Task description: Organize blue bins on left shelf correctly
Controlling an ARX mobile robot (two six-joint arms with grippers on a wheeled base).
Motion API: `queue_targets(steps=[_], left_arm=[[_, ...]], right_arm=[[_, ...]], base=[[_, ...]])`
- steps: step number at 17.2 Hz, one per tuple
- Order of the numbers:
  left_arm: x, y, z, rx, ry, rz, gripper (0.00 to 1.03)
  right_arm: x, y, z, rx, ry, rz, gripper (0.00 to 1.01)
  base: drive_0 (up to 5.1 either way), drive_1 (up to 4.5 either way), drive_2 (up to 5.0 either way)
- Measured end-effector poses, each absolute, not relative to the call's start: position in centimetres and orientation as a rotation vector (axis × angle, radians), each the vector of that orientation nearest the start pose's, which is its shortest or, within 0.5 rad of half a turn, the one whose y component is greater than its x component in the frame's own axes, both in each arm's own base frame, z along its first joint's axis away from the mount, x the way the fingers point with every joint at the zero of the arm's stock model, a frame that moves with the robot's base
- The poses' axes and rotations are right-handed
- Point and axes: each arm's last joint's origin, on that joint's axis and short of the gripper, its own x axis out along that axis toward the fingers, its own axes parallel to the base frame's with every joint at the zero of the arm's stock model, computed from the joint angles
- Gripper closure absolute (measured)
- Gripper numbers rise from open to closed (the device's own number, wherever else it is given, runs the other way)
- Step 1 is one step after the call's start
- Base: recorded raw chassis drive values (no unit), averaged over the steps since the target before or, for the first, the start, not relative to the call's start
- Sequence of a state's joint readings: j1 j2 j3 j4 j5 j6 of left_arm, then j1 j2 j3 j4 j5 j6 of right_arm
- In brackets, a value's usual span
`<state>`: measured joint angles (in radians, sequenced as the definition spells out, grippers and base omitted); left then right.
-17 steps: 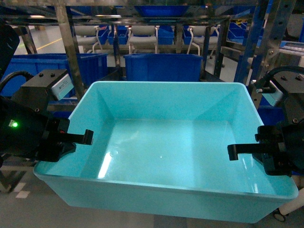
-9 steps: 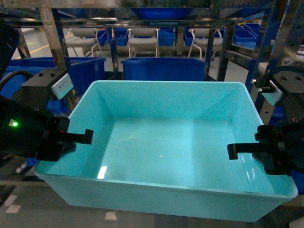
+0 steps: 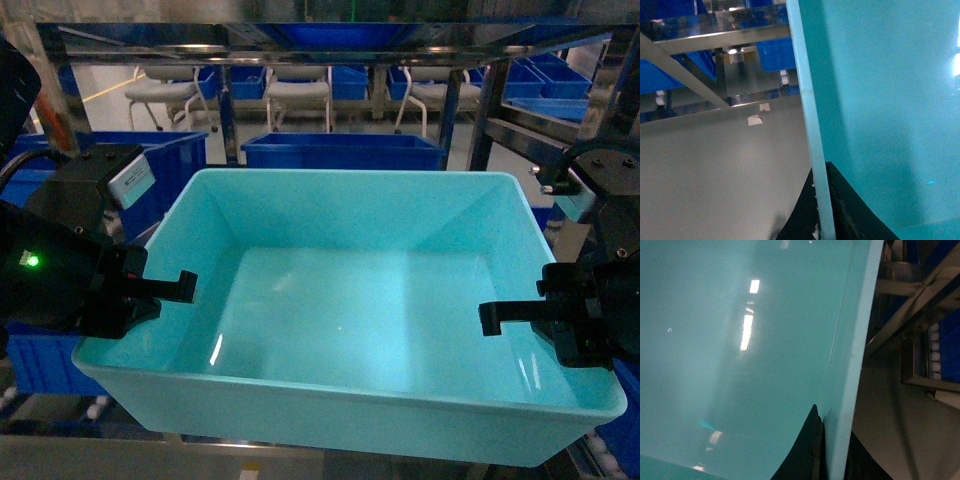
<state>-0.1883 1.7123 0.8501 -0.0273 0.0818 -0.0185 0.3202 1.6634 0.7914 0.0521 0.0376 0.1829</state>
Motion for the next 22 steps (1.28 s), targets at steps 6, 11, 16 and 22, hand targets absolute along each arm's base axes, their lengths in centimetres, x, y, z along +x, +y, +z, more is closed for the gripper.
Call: queue_targets(steps=[6, 11, 16, 22], left_arm=[[31.70, -6.28, 14.30, 0.030, 0.892, -0.243, 1.01], [31.72, -6.28, 14.31, 0.030, 0.889, -0.244, 1.01], [31.68, -6.10, 14.14, 0.028, 0.902, -0.238, 1.01], [31.69, -6.28, 14.20, 0.031, 0.895, -0.243, 1.01]], right_arm=[[29.83, 9.78, 14.67, 0.025, 0.829, 0.191, 0.99], [29.86, 9.78, 14.65, 0.026, 0.828, 0.191, 0.99], [29.83, 9.89, 14.60, 0.025, 0.830, 0.196, 0.99], [29.85, 9.78, 14.58, 0.025, 0.832, 0.191, 0.99]], base=[[0.0, 4.21, -4.2], [-0.8, 0.89, 0.0], [-1.6, 1.77, -0.2], [-0.1, 1.22, -1.4]])
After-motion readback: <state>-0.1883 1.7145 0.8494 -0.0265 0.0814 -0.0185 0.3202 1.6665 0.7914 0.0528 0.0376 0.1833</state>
